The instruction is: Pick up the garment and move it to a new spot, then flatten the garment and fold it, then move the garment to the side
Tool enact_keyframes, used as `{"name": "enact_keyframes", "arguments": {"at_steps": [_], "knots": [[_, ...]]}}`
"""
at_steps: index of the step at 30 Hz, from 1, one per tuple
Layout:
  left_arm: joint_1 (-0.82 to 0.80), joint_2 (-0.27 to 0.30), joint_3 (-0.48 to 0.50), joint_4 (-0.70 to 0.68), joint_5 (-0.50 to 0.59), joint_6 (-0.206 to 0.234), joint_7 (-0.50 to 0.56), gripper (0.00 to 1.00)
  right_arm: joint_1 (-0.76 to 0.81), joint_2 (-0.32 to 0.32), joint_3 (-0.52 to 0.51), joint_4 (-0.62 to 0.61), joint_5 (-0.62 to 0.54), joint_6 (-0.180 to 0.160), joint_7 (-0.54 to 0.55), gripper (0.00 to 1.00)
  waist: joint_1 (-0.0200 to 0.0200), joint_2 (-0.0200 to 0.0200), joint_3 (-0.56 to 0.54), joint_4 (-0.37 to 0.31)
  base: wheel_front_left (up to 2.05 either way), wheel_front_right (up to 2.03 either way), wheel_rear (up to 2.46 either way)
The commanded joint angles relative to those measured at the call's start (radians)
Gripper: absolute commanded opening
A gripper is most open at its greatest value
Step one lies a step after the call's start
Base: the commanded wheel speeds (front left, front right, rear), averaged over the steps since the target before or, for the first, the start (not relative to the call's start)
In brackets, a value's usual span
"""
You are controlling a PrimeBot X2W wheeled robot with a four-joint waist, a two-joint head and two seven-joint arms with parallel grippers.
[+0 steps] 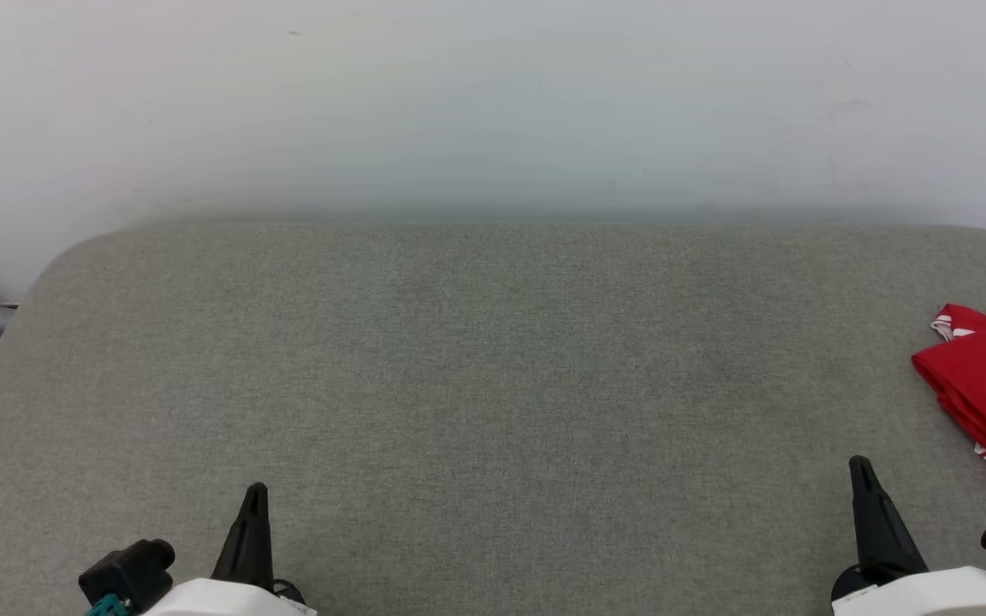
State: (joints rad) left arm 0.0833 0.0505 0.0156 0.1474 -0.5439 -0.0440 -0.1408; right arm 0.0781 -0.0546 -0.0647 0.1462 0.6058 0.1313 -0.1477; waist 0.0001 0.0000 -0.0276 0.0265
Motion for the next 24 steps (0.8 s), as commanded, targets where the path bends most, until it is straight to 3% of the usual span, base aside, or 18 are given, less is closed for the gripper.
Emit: {"name": "enact_keyframes", "arguments": {"at_steps": [1,24], "knots": [[-0.032,0.001,0.009,-0.008,-0.049,-0.006,0.012,0.00,-0.037,-0.006,-0.004,-0.007,0.050,0.000,0.009,0.00,0.0000,0.0000,0.001,0.000,0.00,0.00,0.00],[-0.087,0.000,0.039,0.025,-0.379,-0.033,0.091,0.00,-0.089,-0.007,-0.014,0.026,0.365,0.000,0.088,0.00,0.0000,0.0000,0.008,-0.007,0.00,0.00,0.00]]}}
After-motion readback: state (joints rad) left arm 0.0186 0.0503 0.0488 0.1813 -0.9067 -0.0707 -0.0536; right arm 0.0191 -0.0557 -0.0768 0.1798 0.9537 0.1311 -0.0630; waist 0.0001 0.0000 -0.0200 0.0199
